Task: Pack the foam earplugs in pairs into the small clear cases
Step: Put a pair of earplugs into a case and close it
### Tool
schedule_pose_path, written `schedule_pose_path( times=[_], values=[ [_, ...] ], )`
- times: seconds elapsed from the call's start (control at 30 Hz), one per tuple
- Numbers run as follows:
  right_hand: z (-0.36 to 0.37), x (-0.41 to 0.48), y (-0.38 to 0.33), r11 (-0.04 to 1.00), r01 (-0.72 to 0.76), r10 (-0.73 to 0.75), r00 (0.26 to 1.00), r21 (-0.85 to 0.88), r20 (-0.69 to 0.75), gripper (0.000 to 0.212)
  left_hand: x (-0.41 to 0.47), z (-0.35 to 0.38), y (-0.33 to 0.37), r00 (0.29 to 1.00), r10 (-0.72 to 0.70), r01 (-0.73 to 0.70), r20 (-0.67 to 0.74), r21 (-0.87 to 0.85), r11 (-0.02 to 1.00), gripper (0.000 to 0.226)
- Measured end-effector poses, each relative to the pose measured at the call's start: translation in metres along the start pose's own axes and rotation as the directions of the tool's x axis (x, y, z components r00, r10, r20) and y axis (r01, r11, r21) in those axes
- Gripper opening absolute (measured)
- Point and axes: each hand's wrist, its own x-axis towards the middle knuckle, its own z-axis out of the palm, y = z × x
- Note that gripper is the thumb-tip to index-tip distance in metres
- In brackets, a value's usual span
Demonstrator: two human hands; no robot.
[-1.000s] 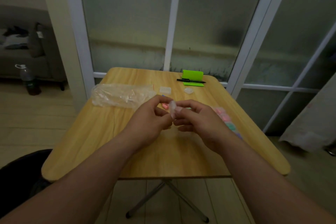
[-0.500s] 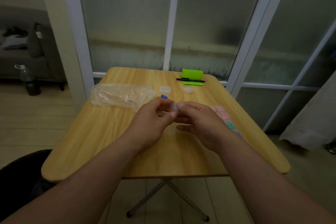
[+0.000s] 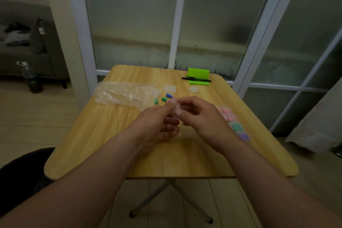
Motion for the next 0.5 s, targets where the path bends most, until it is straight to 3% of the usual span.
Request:
schedule_pose_path(
  times=[0.1, 0.23, 0.33, 0.5],
  values=[
    [-0.002, 0.006, 0.002, 0.969, -0.170, 0.188, 0.978, 0.181, -0.092, 0.021, -0.003, 0.002, 0.000, 0.993, 0.120, -0.121, 0.011, 0.134, 0.984, 0.032],
    [0.003, 0.009, 0.008, 0.908, -0.266, 0.294, 0.955, 0.322, -0.038, 0.025, -0.006, -0.002, -0.003, 0.959, 0.273, -0.280, 0.068, 0.334, 0.900, 0.031],
    [0.008, 0.010, 0.009, 0.883, -0.318, 0.342, 0.940, 0.344, -0.010, 0.023, -0.007, -0.001, -0.004, 0.963, 0.264, -0.270, 0.063, 0.329, 0.905, 0.032],
    [0.011, 0.010, 0.010, 0.859, -0.368, 0.393, 0.919, 0.356, 0.001, 0.041, -0.006, 0.004, -0.003, 0.963, 0.265, -0.258, 0.036, 0.385, 0.886, 0.024]
  ],
)
